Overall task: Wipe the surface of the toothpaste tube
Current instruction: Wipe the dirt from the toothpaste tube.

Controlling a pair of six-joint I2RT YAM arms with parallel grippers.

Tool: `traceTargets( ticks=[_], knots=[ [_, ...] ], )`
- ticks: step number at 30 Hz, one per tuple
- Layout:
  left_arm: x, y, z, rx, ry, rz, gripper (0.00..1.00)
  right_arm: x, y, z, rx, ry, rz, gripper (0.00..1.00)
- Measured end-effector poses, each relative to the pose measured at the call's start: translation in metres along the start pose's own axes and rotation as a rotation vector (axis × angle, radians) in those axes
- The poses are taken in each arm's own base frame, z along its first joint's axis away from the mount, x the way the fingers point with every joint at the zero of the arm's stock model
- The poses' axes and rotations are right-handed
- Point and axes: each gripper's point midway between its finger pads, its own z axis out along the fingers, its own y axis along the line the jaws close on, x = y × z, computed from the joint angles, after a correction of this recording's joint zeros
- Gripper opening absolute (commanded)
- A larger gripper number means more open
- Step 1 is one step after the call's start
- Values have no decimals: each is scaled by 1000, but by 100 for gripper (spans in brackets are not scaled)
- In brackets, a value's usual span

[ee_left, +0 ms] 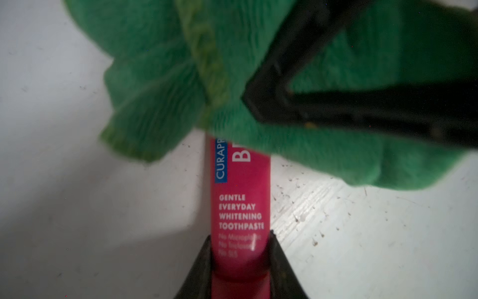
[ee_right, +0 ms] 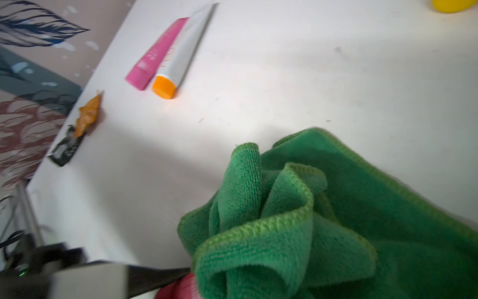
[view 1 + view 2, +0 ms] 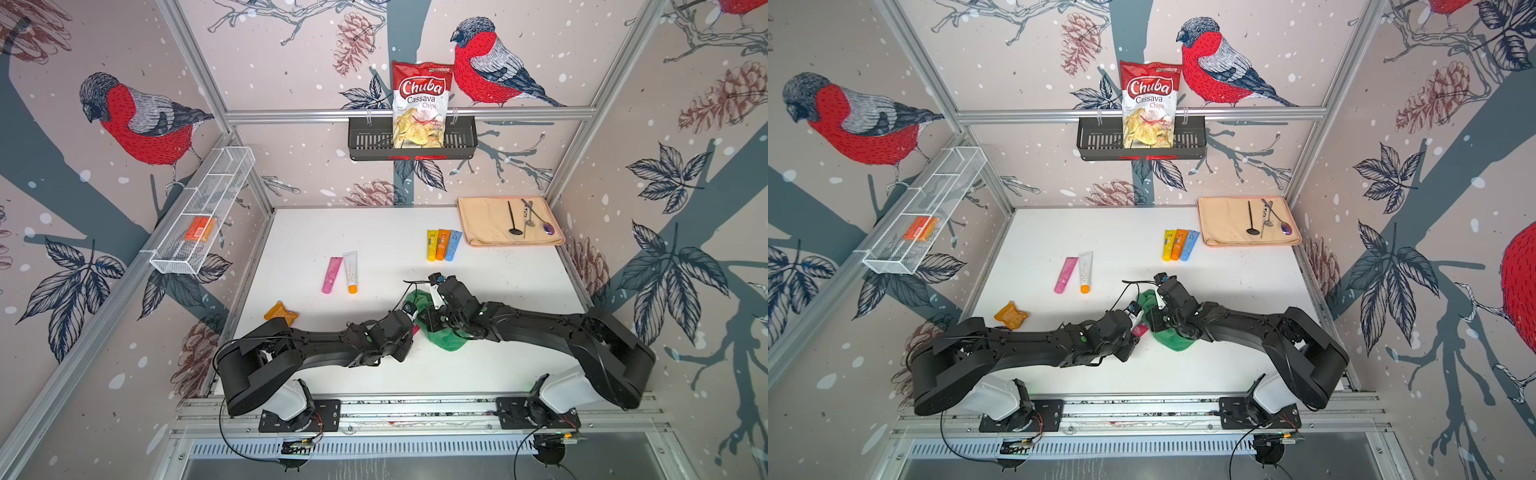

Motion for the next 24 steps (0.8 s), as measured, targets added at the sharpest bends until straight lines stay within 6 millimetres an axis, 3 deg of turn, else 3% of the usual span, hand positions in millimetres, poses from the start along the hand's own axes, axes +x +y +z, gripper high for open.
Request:
traceTargets(
  ticks=[4, 11, 16, 22, 24],
  knots=[
    [0, 0, 0, 0, 0, 0, 18, 8, 16, 4, -54, 36, -13, 11],
    [1, 1, 0, -5, 0, -5, 18, 12, -1, 23, 10, 73, 7, 11],
    [0, 1, 0, -6, -1, -1, 18, -1, -32, 26, 60, 29, 61, 11],
    [0, 1, 0, -5, -4, -1, 18, -13, -88, 14, 230, -27, 131, 10],
    [0, 1, 0, -4, -3, -1, 18, -16, -95, 12, 260, -39, 137, 10]
  ],
)
